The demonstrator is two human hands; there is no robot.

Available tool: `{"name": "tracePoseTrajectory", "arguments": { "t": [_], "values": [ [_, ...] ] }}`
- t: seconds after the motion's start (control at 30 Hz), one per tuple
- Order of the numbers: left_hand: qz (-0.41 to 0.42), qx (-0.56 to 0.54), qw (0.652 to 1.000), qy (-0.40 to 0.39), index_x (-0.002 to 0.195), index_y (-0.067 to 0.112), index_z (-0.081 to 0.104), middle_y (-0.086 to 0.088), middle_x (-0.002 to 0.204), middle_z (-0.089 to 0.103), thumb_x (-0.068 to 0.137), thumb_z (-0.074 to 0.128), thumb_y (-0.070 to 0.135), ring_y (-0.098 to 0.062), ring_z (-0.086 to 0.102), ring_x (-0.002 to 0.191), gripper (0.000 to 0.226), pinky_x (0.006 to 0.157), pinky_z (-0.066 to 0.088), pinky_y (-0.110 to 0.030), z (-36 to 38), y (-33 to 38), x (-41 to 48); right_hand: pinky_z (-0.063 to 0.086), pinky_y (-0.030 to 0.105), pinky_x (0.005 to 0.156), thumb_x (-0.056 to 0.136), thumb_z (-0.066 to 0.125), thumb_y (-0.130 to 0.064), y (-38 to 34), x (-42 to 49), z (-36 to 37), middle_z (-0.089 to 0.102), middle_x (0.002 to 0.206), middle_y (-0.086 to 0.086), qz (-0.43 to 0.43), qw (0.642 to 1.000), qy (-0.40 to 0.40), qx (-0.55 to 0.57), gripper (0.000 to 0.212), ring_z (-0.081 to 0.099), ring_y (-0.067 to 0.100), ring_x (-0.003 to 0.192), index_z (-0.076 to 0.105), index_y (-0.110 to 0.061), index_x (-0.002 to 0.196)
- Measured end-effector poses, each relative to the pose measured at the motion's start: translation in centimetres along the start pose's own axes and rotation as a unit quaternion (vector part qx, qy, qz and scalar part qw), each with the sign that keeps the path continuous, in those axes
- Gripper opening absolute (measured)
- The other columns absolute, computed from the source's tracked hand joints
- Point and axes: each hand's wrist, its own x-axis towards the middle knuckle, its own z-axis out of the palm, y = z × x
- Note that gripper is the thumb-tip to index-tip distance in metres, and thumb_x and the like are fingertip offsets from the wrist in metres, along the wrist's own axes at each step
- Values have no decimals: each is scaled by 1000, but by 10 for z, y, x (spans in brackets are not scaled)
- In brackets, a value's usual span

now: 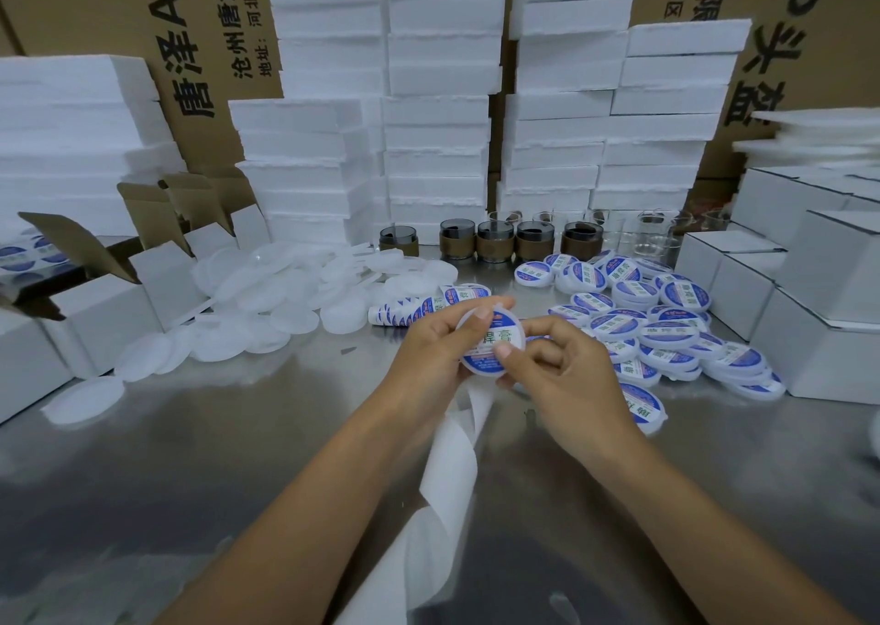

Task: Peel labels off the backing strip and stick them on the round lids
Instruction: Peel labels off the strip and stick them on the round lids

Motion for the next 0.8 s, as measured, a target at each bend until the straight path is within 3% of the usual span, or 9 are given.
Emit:
{"name": "tracePoseTrajectory", "arguments": {
  "t": [0.17, 0.3, 0.43, 0.63, 0.8],
  "values": [
    [1, 53, 998, 37, 107, 14, 67, -1, 88, 73, 86, 61, 20, -9, 66, 76, 23, 67, 54, -22, 1, -3, 2, 50, 22, 53, 85, 64, -13, 1, 2, -3, 67, 60, -4, 8, 999, 35, 20, 7, 60, 5, 51, 59, -16, 89],
    [12, 100, 994, 39, 98, 16, 64, -8, 83, 68, 87, 62, 6, -4, 60, 60, 16, 58, 49, -16, 3, -6, 1, 49, 16, 48, 88, 61, -22, -1, 4, -6, 68, 57, -4, 25, 995, 87, 42, 7, 60, 7, 48, 59, -17, 84],
    [21, 146, 989, 4, 101, 20, 63, -13, 91, 68, 87, 63, 7, -12, 61, 73, 19, 63, 50, -17, 4, -5, -1, 51, 18, 47, 90, 59, -23, -2, 5, -7, 69, 59, -3, 37, 993, 102, 43, 12, 60, 9, 45, 60, -14, 83],
    [58, 170, 984, 7, 100, 26, 57, 5, 92, 70, 77, 73, 1, -5, 67, 81, 38, 73, 54, -18, 12, -8, -4, 50, 19, 46, 90, 59, -22, -3, 4, -6, 70, 59, -1, 34, 992, 107, 52, 11, 63, 10, 48, 62, -13, 84],
    [70, 129, 988, 50, 106, 17, 58, 3, 93, 70, 81, 68, -2, -2, 67, 77, 32, 64, 50, -15, 9, -6, 0, 50, 16, 49, 89, 60, -17, 0, 4, -6, 69, 61, -5, 32, 995, 84, 41, 8, 60, 6, 49, 60, -25, 85]
  ]
}}
